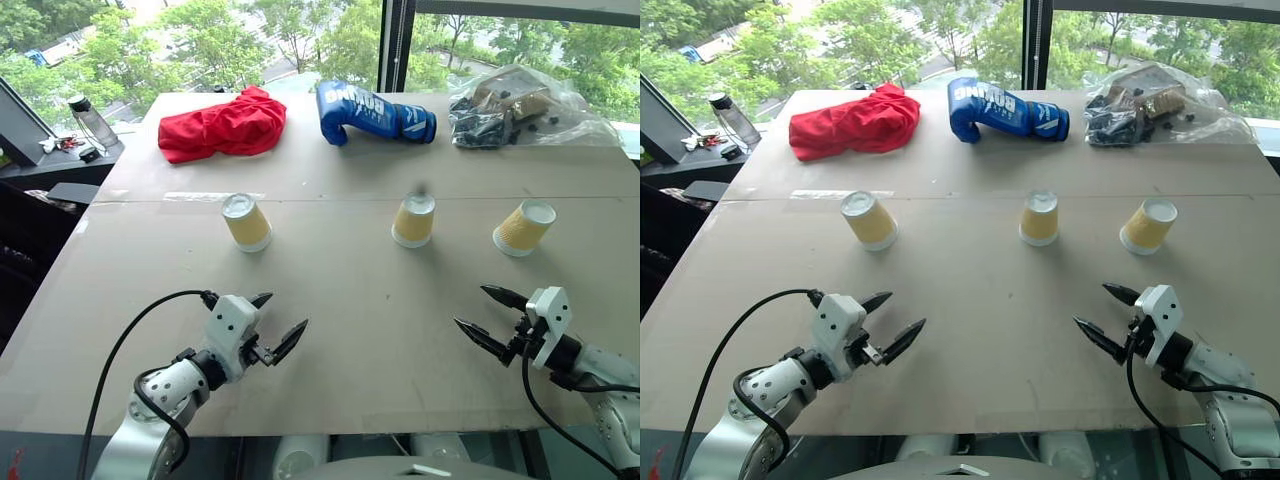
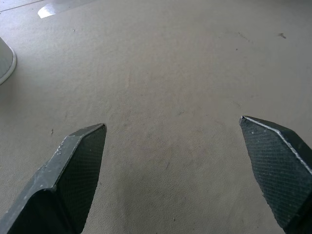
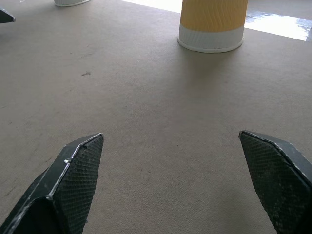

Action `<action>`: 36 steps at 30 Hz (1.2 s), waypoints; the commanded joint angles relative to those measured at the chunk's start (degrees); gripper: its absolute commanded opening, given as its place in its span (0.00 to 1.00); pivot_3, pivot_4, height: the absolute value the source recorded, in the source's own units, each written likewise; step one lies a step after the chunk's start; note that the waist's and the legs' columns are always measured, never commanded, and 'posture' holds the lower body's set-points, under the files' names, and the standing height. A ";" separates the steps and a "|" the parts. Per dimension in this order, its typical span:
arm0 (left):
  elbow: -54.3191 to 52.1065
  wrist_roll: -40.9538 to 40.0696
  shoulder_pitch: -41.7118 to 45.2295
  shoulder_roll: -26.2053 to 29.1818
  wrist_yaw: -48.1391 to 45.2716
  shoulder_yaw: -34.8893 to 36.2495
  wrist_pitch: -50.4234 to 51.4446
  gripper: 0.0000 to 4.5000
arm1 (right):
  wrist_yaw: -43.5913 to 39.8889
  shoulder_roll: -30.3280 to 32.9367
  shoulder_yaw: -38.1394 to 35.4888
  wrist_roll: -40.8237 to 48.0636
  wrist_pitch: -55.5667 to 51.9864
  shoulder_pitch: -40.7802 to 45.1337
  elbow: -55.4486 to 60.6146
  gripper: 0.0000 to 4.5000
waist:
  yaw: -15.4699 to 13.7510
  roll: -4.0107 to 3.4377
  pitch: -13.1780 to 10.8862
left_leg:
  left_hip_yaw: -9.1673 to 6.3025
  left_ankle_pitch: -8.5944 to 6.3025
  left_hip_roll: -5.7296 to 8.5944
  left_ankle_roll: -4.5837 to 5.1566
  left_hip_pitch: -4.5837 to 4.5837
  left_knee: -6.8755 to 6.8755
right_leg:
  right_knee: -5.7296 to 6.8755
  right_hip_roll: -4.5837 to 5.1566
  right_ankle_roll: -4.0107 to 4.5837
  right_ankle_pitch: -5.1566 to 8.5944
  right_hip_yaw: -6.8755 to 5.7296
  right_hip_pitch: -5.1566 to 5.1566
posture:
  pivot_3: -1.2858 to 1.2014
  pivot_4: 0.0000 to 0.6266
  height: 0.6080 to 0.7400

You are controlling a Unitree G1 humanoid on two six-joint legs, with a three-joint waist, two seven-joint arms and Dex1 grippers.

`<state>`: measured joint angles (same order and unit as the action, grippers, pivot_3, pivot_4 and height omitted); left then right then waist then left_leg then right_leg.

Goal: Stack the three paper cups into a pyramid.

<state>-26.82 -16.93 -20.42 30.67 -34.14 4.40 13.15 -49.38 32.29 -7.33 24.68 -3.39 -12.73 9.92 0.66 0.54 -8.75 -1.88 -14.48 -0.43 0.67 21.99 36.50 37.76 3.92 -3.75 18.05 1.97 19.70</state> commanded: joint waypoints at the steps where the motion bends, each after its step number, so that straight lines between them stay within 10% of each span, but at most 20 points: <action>1: -0.82 -0.91 -1.04 0.02 -1.66 0.34 -1.43 1.00 | 1.11 -0.74 -0.82 -0.15 0.88 0.28 1.24 0.98 | 0.00 0.00 0.00 | 0.00 0.00 0.00 0.00 0.00 0.00 | 0.00 0.00 0.00 0.00 0.00 0.00 | 0.52 0.24 1.00; 22: -1.79 -3.88 -2.98 -0.34 -4.54 1.70 -2.11 1.00 | 3.10 -2.11 -0.45 -0.36 -0.17 4.38 0.81 0.98 | -0.04 0.03 -0.03 | 0.00 -0.01 0.02 0.00 0.05 -0.03 | -0.09 0.05 0.01 0.00 -0.04 0.00 | 0.52 0.24 1.00; 36: -3.41 -16.37 12.23 9.89 -13.81 7.68 7.20 1.00 | 17.23 -16.76 5.17 -10.31 3.97 27.94 -13.18 0.98 | 0.25 0.03 -0.12 | -0.02 0.01 0.01 -0.02 0.04 -0.03 | 0.08 -0.27 0.00 -0.01 -0.28 0.14 | 0.52 0.24 1.00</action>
<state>-27.80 -30.18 -9.04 39.46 -46.05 10.91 18.93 -34.22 16.34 -2.31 15.81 -1.88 13.87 -1.77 0.91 0.57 -8.88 -1.90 -14.47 -0.42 0.65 22.06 36.47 37.83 3.64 -3.76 18.05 1.68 19.87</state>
